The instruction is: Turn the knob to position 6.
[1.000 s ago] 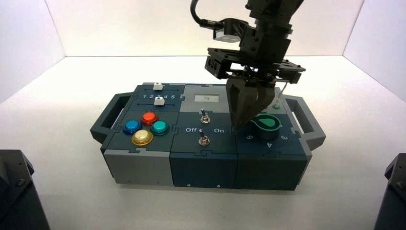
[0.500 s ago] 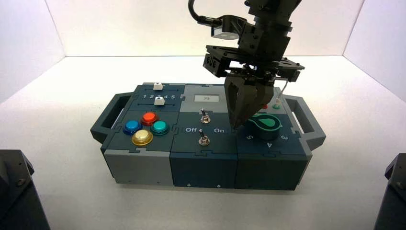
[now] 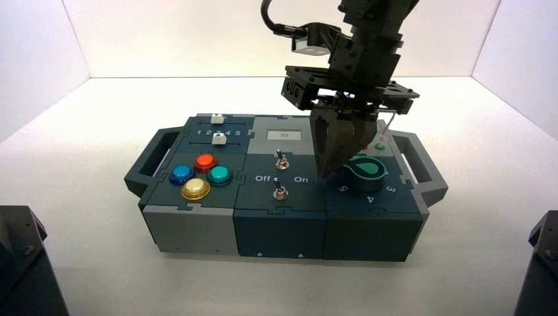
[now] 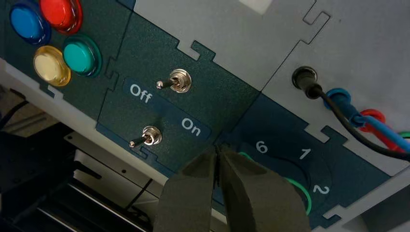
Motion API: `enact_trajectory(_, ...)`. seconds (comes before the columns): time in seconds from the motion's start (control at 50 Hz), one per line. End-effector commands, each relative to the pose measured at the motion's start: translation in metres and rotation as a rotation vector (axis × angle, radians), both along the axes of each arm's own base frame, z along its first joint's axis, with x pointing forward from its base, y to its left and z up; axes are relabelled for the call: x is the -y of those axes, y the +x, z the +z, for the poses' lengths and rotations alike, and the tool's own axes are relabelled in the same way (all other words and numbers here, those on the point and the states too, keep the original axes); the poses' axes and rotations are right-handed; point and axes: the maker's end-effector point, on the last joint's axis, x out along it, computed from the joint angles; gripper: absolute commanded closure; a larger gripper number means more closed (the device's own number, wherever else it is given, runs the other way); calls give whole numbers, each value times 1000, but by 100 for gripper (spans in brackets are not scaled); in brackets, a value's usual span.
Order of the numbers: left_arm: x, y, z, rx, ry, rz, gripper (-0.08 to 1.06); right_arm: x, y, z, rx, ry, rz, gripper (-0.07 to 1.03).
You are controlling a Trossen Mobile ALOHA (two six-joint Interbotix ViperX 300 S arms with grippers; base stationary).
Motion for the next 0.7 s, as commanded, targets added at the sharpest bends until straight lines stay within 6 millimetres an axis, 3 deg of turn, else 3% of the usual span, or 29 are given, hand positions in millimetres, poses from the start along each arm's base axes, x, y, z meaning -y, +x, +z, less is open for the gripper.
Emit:
enact_trajectory(0.02,0,2,13,32,1,0,100,-4,2,2,16,10,6,98)
enact_trajectory(0.7,-1,0,13,33,1,-1,101,-3,6,0,22,1,3,98)
